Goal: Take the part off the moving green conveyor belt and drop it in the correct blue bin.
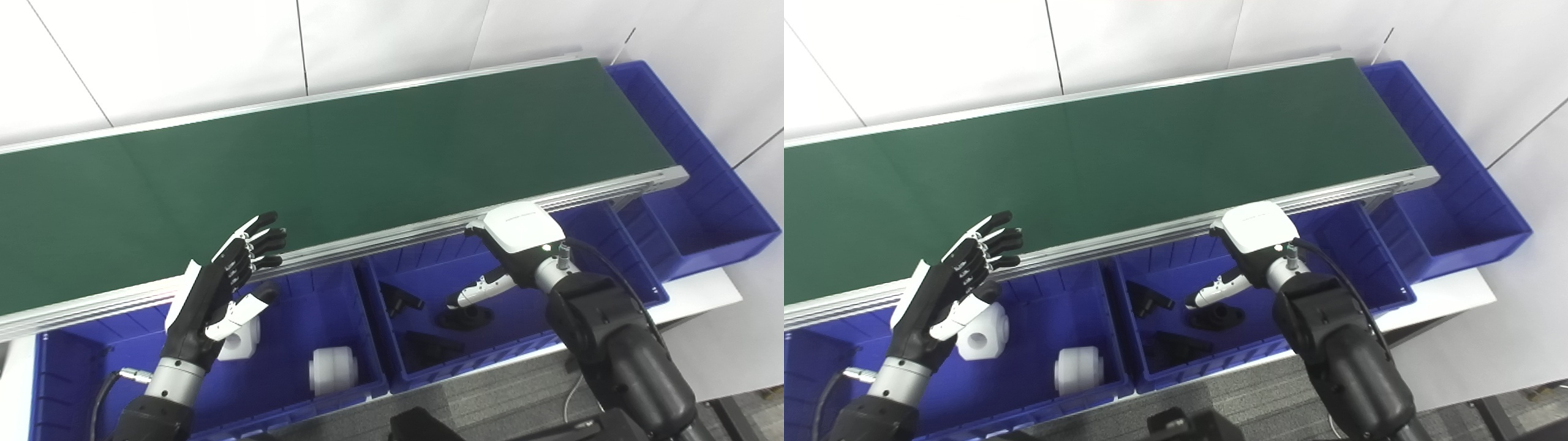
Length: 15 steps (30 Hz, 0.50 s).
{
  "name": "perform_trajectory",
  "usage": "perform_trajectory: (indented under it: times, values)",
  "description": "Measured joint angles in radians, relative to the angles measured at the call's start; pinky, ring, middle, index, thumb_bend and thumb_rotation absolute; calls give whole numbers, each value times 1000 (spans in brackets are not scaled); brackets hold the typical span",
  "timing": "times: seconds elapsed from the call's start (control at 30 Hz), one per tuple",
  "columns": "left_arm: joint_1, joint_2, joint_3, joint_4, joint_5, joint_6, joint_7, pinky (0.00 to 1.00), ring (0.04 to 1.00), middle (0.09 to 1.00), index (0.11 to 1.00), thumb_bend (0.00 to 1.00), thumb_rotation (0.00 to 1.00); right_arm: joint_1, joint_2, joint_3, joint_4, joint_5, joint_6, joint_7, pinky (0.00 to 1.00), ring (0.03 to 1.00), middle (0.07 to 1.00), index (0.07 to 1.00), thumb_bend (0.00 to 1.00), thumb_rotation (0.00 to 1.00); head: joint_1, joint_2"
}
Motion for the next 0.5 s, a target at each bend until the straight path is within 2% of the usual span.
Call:
perform_trajectory:
  times: [0.13, 0.2, 0.23, 0.27, 0.3, 0.33, 0.37, 0.43, 0.47, 0.5]
  values:
    - [1, 0, -4, 0, 1, 1, 0, 752, 825, 829, 875, 704, 709, 1, 0, -3, -6, 11, 0, 0, 875, 833, 853, 803, 988, 836, 17, -2]
    - [2, 0, -7, 0, 5, 1, 0, 757, 828, 828, 874, 701, 704, 4, 0, -9, -25, 35, 0, -4, 780, 794, 824, 772, 983, 771, 51, -6]
    - [3, 0, -8, 0, 5, 0, 0, 759, 830, 827, 874, 698, 700, 6, 2, -20, -32, 72, -1, -18, 669, 735, 777, 739, 964, 728, 73, -11]
    - [4, 0, -11, 0, 5, 1, 0, 759, 830, 826, 874, 697, 699, 11, 6, -35, -33, 127, -5, -55, 646, 722, 766, 733, 958, 724, 74, -11]
    - [6, 0, -13, 1, 5, 0, 0, 758, 830, 825, 875, 694, 696, 17, 14, -53, -34, 185, -16, -103, 570, 666, 718, 714, 929, 723, 86, -12]
    - [8, -1, -15, 2, 6, 0, 0, 758, 830, 824, 875, 693, 695, 23, 23, -71, -33, 257, -30, -155, 544, 647, 701, 708, 918, 722, 119, -17]
    - [10, -1, -18, 3, 7, 0, 0, 769, 833, 825, 876, 688, 695, 30, 33, -84, -33, 336, -56, -211, 498, 590, 651, 689, 866, 714, 153, -23]
    - [15, -3, -26, 7, 12, 1, 1, 798, 842, 828, 875, 688, 690, 41, 60, -103, -32, 472, -95, -295, 451, 532, 600, 657, 791, 694, 160, -28]
    - [17, -5, -30, 9, 16, 1, 1, 806, 845, 829, 874, 689, 689, 44, 82, -110, -31, 540, -113, -330, 443, 522, 591, 649, 775, 689, 191, -40]
    - [19, -8, -35, 14, 23, 1, 3, 809, 841, 827, 872, 689, 691, 45, 108, -114, -27, 611, -126, -364, 426, 495, 556, 600, 716, 577, 212, -60]
